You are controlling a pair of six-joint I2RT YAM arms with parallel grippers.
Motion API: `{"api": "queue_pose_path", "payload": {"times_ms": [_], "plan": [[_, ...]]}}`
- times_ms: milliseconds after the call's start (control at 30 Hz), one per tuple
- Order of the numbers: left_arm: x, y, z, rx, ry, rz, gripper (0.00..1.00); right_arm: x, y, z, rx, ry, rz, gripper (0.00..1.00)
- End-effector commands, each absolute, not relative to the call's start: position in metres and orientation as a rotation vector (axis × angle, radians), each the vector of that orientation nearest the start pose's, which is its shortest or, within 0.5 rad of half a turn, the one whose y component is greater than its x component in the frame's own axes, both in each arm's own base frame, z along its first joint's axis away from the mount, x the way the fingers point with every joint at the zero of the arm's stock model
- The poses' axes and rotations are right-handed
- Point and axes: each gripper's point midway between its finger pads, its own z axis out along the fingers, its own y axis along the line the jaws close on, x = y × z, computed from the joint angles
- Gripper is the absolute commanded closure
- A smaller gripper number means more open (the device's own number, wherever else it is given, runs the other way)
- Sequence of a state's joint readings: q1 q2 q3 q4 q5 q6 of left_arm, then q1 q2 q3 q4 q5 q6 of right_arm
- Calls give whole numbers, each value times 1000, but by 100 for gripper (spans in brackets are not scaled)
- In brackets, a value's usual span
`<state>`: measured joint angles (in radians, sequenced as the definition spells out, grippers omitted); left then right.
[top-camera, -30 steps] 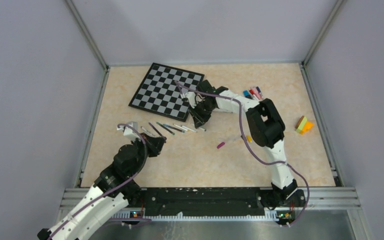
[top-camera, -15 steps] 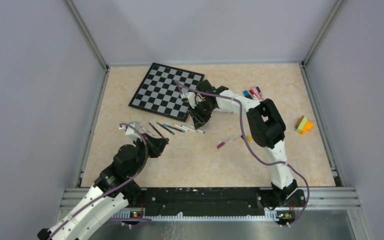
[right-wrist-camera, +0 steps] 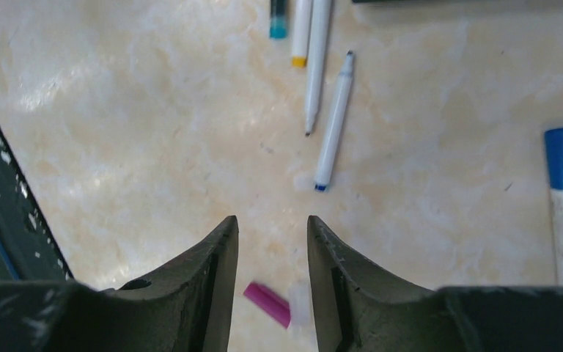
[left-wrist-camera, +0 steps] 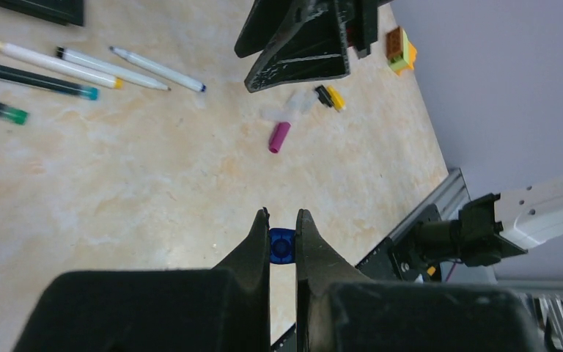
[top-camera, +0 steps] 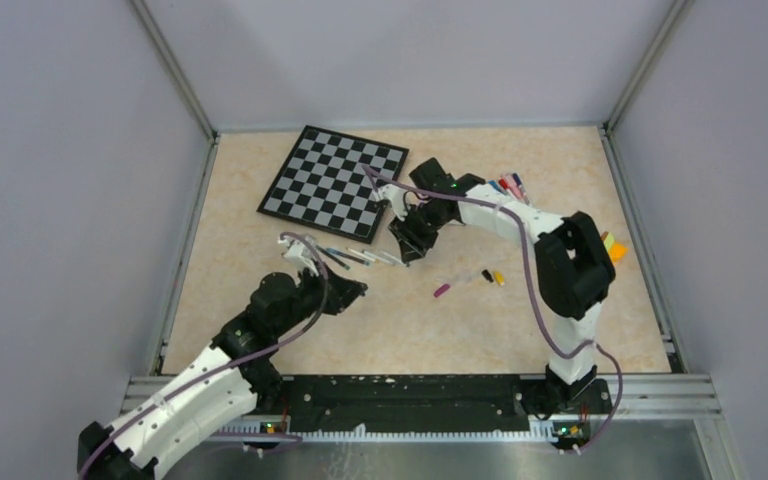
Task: Open the pen caps
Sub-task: Place the pen at the center of the board, then place the pen cap at the center of the board.
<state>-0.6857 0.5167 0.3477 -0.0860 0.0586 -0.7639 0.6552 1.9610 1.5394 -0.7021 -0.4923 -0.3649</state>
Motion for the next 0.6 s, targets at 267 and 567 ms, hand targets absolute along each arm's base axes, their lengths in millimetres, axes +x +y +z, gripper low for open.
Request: {"api": "queue_pose_path", "payload": {"times_ms": [267,567], "plan": [[181,-295,178,238,1995,-1372,100,271,216,149,-1267,2036,877,57],[193,-403,159,455,2122,-1229,100,295,92,181,-621,1929,692,40]]}}
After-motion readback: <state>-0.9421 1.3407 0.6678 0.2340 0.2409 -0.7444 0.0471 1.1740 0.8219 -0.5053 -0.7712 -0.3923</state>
